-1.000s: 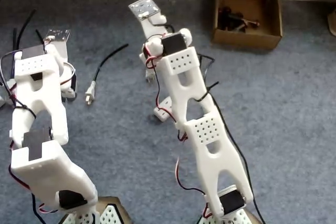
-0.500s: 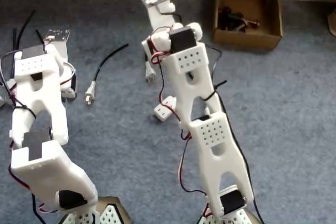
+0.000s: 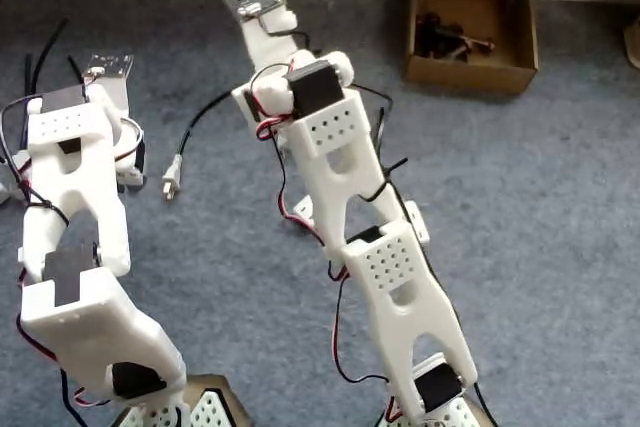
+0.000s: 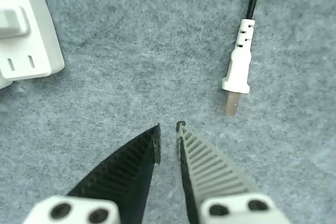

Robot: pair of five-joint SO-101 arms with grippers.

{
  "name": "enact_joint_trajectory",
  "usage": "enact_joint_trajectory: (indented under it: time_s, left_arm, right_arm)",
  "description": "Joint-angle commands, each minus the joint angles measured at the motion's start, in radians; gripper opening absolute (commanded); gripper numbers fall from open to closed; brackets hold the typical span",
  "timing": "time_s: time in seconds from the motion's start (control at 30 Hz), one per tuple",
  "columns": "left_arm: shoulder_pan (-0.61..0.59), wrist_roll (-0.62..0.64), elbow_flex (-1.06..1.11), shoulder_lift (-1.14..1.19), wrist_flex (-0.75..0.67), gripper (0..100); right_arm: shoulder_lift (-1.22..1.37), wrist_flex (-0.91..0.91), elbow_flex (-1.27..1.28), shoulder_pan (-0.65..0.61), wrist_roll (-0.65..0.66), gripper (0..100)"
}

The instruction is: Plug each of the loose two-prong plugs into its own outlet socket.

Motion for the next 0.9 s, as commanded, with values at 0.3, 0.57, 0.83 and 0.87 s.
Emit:
enact_joint_trajectory:
  time_s: [0.3,0.57,0.83,0.87]
  left_arm:
    - [-0.005,0.0,-0.007,-0.056,-0.005,6]
    - [-0.005,0.0,-0.007,-0.056,-0.008,6]
    - [-0.005,0.0,-0.007,-0.056,-0.008,6]
    - [-0.005,0.0,-0.007,-0.056,-0.008,6]
  right_arm:
    - [0.163,-0.038,0.002,-0.074,0.141,12.8]
    - [0.234,-0.127,-0.001,-0.028,0.141,20.6]
    - [0.24,-0.16,-0.001,0.03,0.141,23.8]
    - [0.24,-0.16,-0.001,0.036,0.141,23.8]
